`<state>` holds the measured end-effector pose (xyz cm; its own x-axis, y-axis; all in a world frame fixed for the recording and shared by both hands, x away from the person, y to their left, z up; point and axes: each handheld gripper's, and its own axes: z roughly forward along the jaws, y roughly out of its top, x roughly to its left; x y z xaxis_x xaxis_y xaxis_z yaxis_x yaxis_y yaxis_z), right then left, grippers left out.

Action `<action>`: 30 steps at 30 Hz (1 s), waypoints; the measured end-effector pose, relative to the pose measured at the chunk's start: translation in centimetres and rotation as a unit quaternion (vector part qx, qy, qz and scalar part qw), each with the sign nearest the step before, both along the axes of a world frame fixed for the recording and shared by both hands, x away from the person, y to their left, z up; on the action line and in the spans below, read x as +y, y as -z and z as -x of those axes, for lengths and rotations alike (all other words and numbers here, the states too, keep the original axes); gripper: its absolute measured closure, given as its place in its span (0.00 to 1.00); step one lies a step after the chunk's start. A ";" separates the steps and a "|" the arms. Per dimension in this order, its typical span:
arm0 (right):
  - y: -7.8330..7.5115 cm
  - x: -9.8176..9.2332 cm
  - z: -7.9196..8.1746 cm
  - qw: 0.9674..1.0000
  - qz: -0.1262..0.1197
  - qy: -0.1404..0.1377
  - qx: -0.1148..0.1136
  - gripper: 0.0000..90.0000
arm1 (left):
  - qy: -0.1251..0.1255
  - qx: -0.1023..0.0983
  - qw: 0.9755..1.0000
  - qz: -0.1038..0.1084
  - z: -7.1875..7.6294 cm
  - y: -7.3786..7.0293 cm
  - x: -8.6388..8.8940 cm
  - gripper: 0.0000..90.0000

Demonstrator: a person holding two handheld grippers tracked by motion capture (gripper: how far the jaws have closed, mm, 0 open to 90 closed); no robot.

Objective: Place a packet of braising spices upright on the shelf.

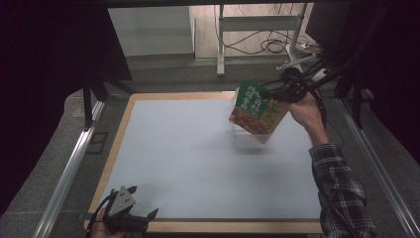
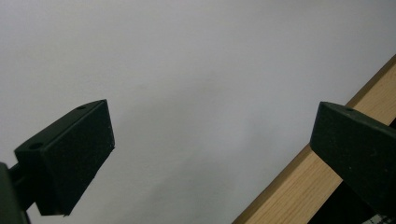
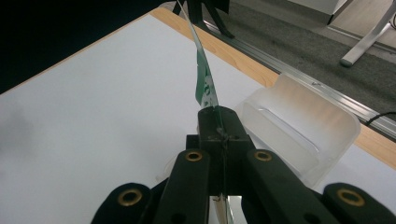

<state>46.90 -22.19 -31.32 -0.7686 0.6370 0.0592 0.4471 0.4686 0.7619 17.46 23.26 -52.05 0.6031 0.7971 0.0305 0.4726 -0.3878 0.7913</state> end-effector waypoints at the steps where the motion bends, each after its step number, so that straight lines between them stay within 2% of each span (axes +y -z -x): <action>1: 0.0 0.0 -0.1 1.000 0.001 0.001 0.000 0.99 | 0.000 0.000 1.000 0.000 0.0 0.0 0.0 0.00; 8: 0.2 0.2 -0.1 1.000 0.004 0.003 0.002 0.99 | 0.001 0.000 1.000 -0.002 0.0 0.0 0.0 0.00; 15: 1.4 1.3 -0.5 1.000 0.021 -0.005 0.008 0.99 | 0.001 0.000 1.000 -0.004 0.0 0.0 -0.1 0.00; 22: 1.9 1.9 -0.7 1.000 0.014 -0.008 0.012 0.99 | 0.003 0.000 1.000 -0.005 0.0 0.0 -0.1 0.00; 27: 2.2 2.6 -0.7 1.000 0.017 -0.009 0.006 0.99 | 0.004 0.000 1.000 -0.009 0.0 0.0 -0.2 0.00; 30: 2.4 2.7 -0.7 1.000 0.021 0.000 -0.002 0.99 | 0.004 -0.001 1.000 -0.009 0.0 0.0 -0.2 0.00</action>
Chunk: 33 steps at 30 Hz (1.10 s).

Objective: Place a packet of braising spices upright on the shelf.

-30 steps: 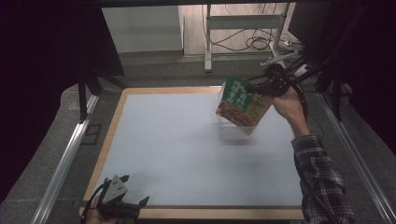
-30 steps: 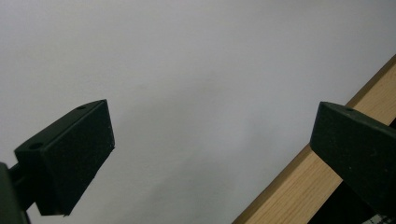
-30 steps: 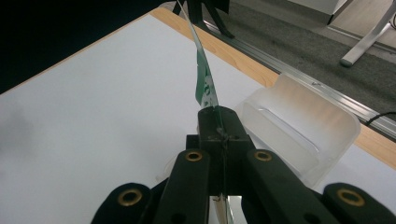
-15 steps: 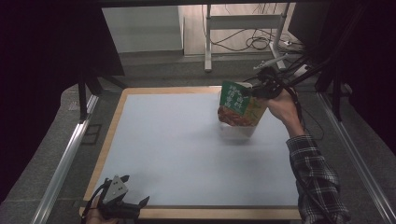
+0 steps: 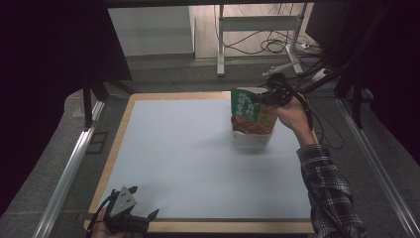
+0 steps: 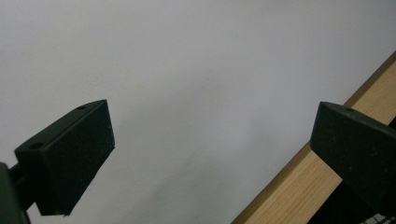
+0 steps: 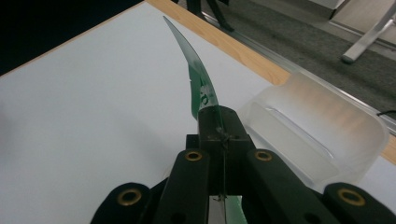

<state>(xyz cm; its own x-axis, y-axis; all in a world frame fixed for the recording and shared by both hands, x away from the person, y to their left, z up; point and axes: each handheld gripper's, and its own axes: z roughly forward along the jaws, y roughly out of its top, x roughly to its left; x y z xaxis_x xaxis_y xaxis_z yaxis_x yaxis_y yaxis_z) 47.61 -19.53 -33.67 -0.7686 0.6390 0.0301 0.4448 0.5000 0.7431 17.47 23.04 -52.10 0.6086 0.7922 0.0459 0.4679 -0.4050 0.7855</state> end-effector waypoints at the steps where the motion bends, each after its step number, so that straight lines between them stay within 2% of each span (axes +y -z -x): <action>1: 0.1 -0.1 0.0 1.000 0.001 0.002 -0.001 0.99 | 0.000 0.000 1.000 -0.001 0.0 0.0 0.0 0.00; 6: 0.6 -0.5 0.0 1.000 0.003 0.014 -0.011 0.93 | 0.000 0.000 1.000 -0.001 0.0 0.0 0.0 0.00; 8: 0.5 -0.4 0.1 1.000 0.013 0.012 -0.019 0.90 | 0.000 -0.001 1.000 -0.001 0.0 0.0 0.0 0.00; 14: 0.4 -0.1 0.3 0.998 0.033 0.015 -0.043 0.70 | 0.001 0.000 1.000 -0.001 0.0 0.0 0.0 0.00; 16: 0.5 -0.1 0.3 0.998 0.032 0.019 -0.048 0.60 | 0.001 0.000 1.000 -0.002 0.0 0.0 0.0 0.00; 22: 0.3 -0.2 0.3 0.998 0.025 0.027 -0.060 0.40 | 0.001 0.000 1.000 -0.003 0.0 0.0 0.0 0.00; 28: -0.1 -0.6 0.4 0.997 0.013 0.035 -0.070 0.27 | 0.000 0.000 1.000 -0.002 0.0 0.0 0.0 0.00; 33: -0.4 -1.2 0.5 0.997 -0.007 0.043 -0.070 0.21 | -0.001 0.000 1.000 -0.001 0.0 0.0 0.0 0.00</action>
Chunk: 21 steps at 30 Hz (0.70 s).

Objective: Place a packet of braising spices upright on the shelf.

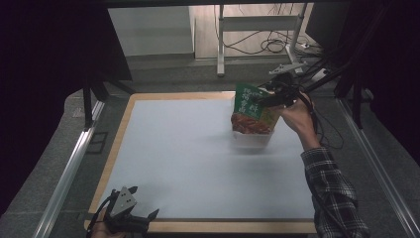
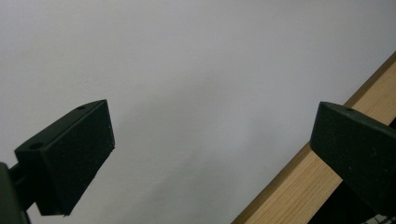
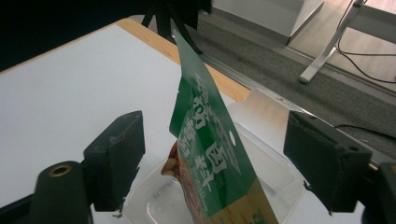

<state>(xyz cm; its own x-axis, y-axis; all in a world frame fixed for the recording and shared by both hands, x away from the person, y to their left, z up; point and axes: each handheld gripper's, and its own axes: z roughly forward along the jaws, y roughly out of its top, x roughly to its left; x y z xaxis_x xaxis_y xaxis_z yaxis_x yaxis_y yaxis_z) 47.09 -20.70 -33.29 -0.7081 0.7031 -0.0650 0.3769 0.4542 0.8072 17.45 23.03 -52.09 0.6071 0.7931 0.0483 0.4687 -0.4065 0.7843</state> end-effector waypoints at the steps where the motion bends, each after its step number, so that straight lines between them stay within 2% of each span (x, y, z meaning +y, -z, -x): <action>1: 0.0 -0.1 0.1 1.000 -0.001 0.000 -0.002 0.20 | 0.000 0.000 1.000 0.000 0.0 0.0 0.0 0.00; 8: -0.2 -0.5 0.6 1.000 -0.013 -0.001 -0.005 0.10 | -0.001 0.001 1.000 0.004 0.0 0.0 0.1 0.00; 14: -0.1 -1.0 1.0 1.000 -0.008 0.007 -0.007 0.04 | -0.002 0.002 1.000 0.006 0.0 0.0 0.2 0.00; 21: 0.1 -1.6 1.6 1.000 -0.021 0.016 -0.006 0.00 | -0.002 0.002 1.000 0.007 0.0 0.0 0.2 0.00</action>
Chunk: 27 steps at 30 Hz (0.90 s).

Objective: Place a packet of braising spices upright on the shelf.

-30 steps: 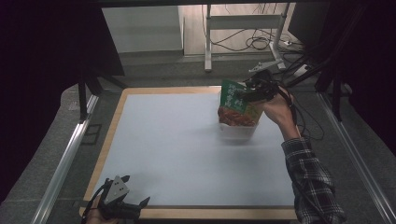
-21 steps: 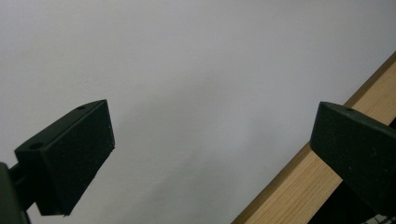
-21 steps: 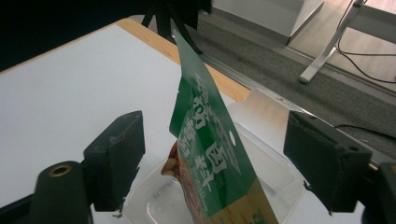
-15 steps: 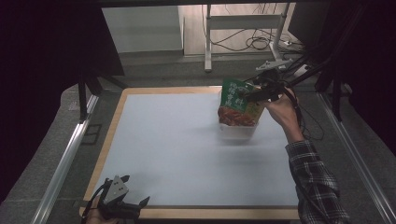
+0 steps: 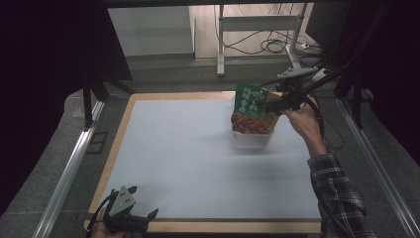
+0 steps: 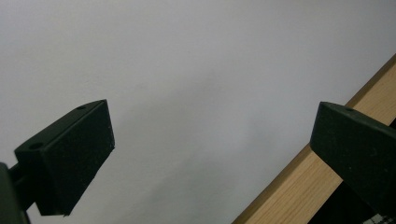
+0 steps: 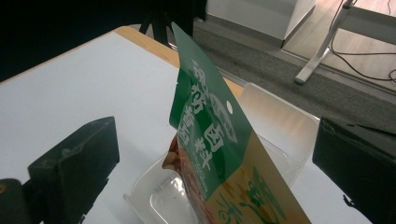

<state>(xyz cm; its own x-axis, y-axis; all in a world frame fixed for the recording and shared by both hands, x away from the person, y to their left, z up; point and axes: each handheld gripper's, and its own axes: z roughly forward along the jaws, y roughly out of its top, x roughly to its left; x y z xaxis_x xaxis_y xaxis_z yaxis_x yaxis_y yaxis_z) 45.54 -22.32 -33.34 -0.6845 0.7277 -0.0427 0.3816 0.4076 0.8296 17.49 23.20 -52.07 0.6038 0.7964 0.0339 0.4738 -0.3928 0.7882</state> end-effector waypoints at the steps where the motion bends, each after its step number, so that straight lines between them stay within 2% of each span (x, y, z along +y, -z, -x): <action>1: 0.0 -0.1 0.1 1.000 -0.003 -0.001 0.000 0.00 | 0.000 0.000 1.000 0.000 0.0 0.0 0.0 0.00; 7: 0.0 -0.6 0.8 1.000 -0.007 -0.003 -0.004 0.00 | 0.000 0.001 1.000 0.003 0.0 0.0 0.0 0.00; 16: -0.1 -1.3 2.0 1.000 -0.004 -0.007 -0.009 0.00 | 0.009 0.005 1.000 0.023 -0.1 0.0 0.4 0.00; 27: -0.2 -2.1 3.4 1.000 -0.007 -0.006 -0.015 0.00 | 0.016 0.002 1.000 0.022 0.0 -0.1 0.4 0.00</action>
